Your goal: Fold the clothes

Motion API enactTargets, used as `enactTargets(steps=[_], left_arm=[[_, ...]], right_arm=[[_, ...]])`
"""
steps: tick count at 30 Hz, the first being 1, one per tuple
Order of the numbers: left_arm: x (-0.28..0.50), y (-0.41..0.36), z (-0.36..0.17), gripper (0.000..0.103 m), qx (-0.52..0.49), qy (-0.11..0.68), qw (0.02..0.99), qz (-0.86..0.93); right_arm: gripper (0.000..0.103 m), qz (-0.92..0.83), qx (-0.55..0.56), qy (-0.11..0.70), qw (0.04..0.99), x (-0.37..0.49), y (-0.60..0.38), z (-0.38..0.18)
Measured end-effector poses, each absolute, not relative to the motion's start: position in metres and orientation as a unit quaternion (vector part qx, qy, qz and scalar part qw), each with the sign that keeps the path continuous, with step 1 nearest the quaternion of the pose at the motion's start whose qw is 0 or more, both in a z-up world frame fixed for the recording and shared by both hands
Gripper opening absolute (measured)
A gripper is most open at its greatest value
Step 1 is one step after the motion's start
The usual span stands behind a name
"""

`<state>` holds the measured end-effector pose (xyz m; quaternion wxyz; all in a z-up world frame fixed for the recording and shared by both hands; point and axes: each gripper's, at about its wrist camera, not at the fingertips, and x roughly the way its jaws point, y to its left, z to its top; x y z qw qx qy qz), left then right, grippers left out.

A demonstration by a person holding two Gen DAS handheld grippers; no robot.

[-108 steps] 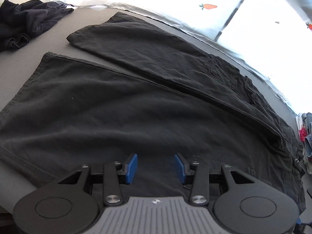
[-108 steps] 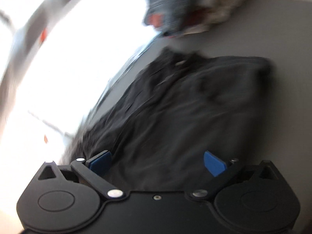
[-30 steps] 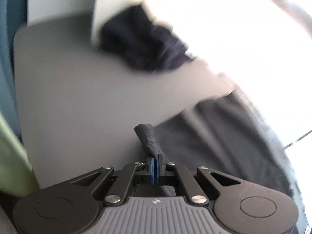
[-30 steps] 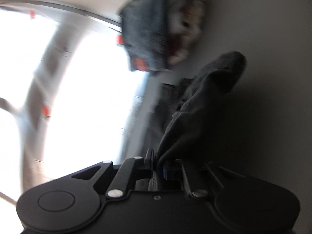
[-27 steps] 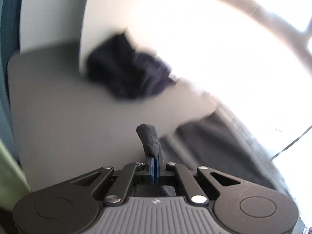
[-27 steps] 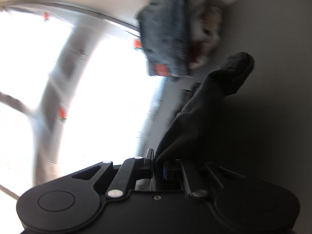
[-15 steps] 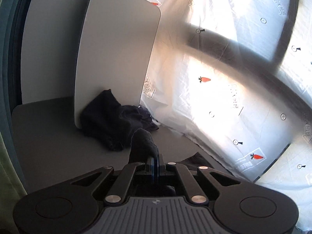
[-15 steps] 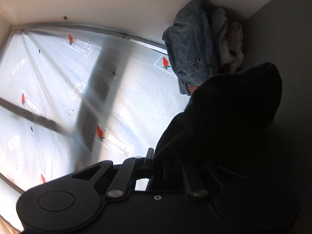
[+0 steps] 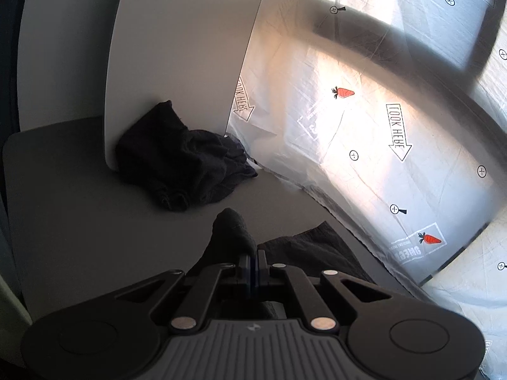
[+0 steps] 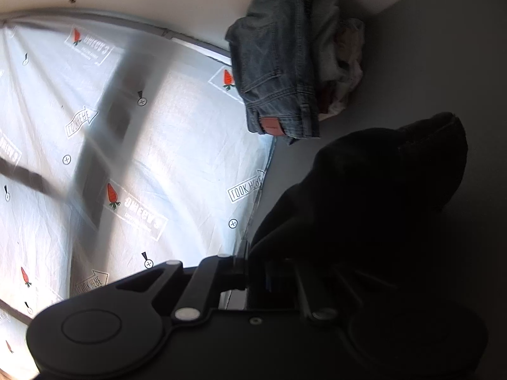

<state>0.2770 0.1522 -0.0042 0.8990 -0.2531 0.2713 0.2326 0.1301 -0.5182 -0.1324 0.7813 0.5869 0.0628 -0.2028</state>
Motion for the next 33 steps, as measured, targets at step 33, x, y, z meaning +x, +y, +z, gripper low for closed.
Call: enactTargets(steps=[33], left_arm=[[0.698, 0.065, -0.17, 0.009, -0.11, 0.373, 0.895, 0.22]], right_arm=[[0.015, -0.319, 0.455, 0.211, 0.804, 0.419, -0.579, -0.211]])
